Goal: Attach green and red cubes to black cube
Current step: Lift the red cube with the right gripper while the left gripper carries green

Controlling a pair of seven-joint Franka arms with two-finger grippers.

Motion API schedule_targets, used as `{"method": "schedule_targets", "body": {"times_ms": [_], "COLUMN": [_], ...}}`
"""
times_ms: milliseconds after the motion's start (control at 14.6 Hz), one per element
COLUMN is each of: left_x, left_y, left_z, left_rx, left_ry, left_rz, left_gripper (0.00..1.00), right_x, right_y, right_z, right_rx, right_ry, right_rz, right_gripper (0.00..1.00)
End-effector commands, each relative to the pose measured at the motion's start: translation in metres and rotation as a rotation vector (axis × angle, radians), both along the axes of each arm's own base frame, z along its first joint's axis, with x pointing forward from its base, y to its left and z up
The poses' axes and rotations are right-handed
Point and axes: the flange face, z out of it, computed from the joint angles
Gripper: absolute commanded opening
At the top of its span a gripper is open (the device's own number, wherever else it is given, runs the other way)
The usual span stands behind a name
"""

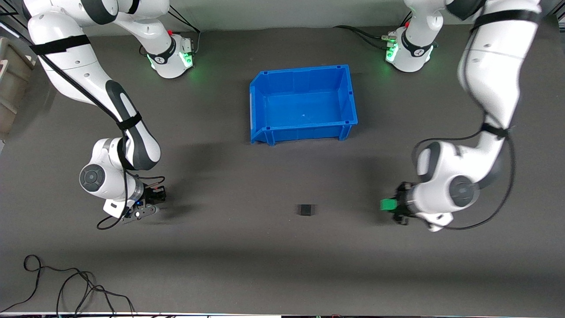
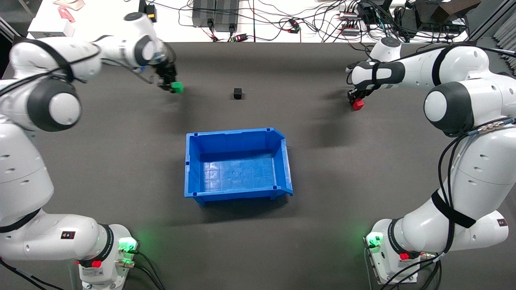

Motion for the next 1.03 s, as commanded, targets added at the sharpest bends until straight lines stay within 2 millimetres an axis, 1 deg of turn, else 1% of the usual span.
{"method": "schedule_targets", "body": {"times_ms": [0, 69, 137, 206, 274, 343, 411, 480, 548, 617, 754, 823, 960], "left_x": [0.003, -0.002, -0.007, -0.010, -0.010, -0.011, -0.011, -0.012, -0.011, -0.005, 0.000, 0.000, 0.002], "left_y": [-0.060, -0.072, -0.083, -0.090, -0.091, -0.091, -0.092, -0.098, -0.103, -0.109, -0.128, -0.137, -0.142], "left_z": [-0.012, -0.014, -0.018, -0.021, -0.022, -0.024, -0.025, -0.025, -0.027, -0.025, -0.030, -0.032, -0.027], "left_rx": [0.033, 0.034, 0.035, 0.036, 0.037, 0.036, 0.034, 0.025, 0.026, 0.021, 0.011, 0.009, 0.027], "left_ry": [0.014, 0.019, 0.024, 0.032, 0.031, 0.036, 0.039, 0.033, 0.034, 0.024, 0.010, 0.003, -0.042], "left_rz": [0.072, 0.071, 0.072, 0.084, 0.093, 0.097, 0.100, 0.113, 0.157, 0.190, 0.178, 0.170, 0.139], "left_gripper": [0.00, 0.00, 0.00, 0.00, 0.00, 0.00, 0.00, 0.00, 0.00, 0.00, 0.00, 0.00, 0.00], "right_x": [-0.003, -0.005, -0.006, -0.008, -0.009, -0.010, -0.008, -0.006, -0.001, 0.002, 0.004, 0.009, 0.012], "right_y": [-0.005, -0.010, -0.027, -0.035, -0.044, -0.047, -0.045, -0.041, -0.035, -0.024, 0.004, 0.021, 0.065], "right_z": [0.018, 0.023, 0.025, 0.026, 0.026, 0.027, 0.032, 0.039, 0.050, 0.059, 0.074, 0.085, 0.102], "right_rx": [0.134, 0.219, 0.287, 0.343, 0.372, 0.378, 0.374, 0.367, 0.361, 0.358, 0.330, 0.288, 0.232], "right_ry": [0.028, 0.069, 0.095, 0.122, 0.133, 0.142, 0.152, 0.163, 0.162, 0.166, 0.177, 0.169, 0.192], "right_rz": [-0.178, -0.278, -0.380, -0.447, -0.505, -0.574, -0.655, -0.746, -0.808, -0.847, -0.933, -0.971, -1.161], "right_gripper": [0.00, 0.00, 0.00, 0.00, 0.00, 0.00, 0.00, 0.00, 0.00, 0.00, 0.00, 0.00, 0.00]}}
